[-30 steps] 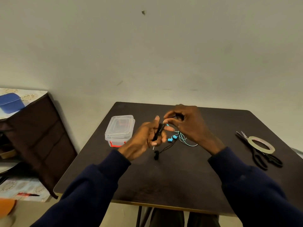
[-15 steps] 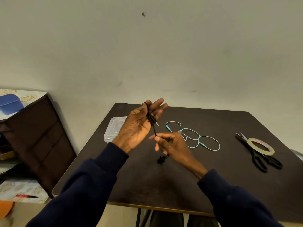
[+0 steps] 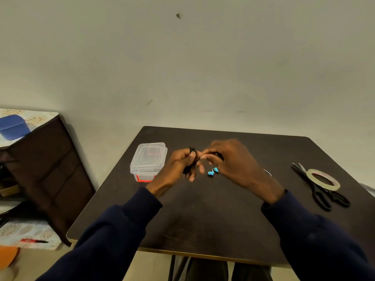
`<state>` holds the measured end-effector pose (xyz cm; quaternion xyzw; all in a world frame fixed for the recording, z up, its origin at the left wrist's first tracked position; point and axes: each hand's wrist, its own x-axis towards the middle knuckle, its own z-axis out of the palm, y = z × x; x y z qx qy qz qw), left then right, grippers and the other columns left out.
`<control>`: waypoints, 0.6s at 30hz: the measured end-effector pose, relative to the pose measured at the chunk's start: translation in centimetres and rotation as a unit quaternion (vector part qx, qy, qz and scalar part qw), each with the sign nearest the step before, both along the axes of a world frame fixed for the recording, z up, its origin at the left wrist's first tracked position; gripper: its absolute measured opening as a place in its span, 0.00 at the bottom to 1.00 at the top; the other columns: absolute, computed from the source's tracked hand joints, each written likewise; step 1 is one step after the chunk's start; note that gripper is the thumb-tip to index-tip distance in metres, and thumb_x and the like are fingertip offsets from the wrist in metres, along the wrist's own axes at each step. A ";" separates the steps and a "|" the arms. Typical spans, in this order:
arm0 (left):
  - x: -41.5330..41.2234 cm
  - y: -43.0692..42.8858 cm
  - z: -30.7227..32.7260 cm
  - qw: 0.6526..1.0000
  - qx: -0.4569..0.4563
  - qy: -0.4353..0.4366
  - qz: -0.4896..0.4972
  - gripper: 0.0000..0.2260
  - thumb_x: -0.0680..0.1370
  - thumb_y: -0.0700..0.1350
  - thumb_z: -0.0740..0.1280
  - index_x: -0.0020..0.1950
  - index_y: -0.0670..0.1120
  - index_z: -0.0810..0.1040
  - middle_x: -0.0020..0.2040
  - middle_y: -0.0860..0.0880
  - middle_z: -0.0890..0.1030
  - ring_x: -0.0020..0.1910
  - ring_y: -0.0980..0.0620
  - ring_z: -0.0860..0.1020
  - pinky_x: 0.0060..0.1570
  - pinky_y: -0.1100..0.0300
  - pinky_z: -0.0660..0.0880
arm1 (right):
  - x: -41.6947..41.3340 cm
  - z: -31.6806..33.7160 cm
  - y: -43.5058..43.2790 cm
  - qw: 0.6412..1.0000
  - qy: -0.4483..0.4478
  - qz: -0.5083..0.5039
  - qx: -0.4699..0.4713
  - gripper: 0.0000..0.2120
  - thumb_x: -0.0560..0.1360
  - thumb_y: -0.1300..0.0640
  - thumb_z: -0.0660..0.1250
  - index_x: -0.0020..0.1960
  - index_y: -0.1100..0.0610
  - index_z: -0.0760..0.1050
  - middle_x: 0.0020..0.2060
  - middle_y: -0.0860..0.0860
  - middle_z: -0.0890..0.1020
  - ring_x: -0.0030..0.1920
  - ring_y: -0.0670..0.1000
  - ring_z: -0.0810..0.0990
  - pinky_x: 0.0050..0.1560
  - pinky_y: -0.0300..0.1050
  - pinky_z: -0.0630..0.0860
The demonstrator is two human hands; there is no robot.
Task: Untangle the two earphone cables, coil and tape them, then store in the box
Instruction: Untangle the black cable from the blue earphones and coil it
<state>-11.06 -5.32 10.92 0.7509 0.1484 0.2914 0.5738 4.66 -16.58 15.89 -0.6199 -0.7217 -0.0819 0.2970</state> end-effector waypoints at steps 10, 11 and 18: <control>-0.5 -1.8 0.8 0.926 -0.301 -0.127 -0.191 0.14 0.86 0.48 0.53 0.47 0.43 0.73 0.30 0.49 0.69 0.21 0.59 0.60 0.28 0.63 0.56 | 0.8 -1.8 1.8 0.949 0.311 0.042 0.014 0.05 0.77 0.60 0.71 0.47 0.58 0.85 0.39 0.54 0.87 0.40 0.52 0.85 0.43 0.51 0.81; -0.5 -1.8 0.8 0.908 -0.331 -0.146 -0.211 0.14 0.86 0.47 0.53 0.46 0.43 0.73 0.30 0.49 0.70 0.21 0.59 0.62 0.29 0.63 0.57 | 0.4 -2.4 1.9 0.936 0.349 0.054 0.008 0.05 0.77 0.60 0.70 0.48 0.59 0.85 0.38 0.55 0.86 0.38 0.52 0.84 0.39 0.49 0.79; -0.4 -1.0 1.8 0.862 -0.398 -0.226 -0.218 0.19 0.86 0.53 0.53 0.40 0.46 0.69 0.28 0.51 0.69 0.21 0.57 0.58 0.35 0.60 0.52 | -3.7 -6.2 1.2 0.769 0.622 0.143 -0.042 0.09 0.80 0.63 0.64 0.53 0.67 0.81 0.34 0.54 0.78 0.35 0.47 0.74 0.40 0.42 0.77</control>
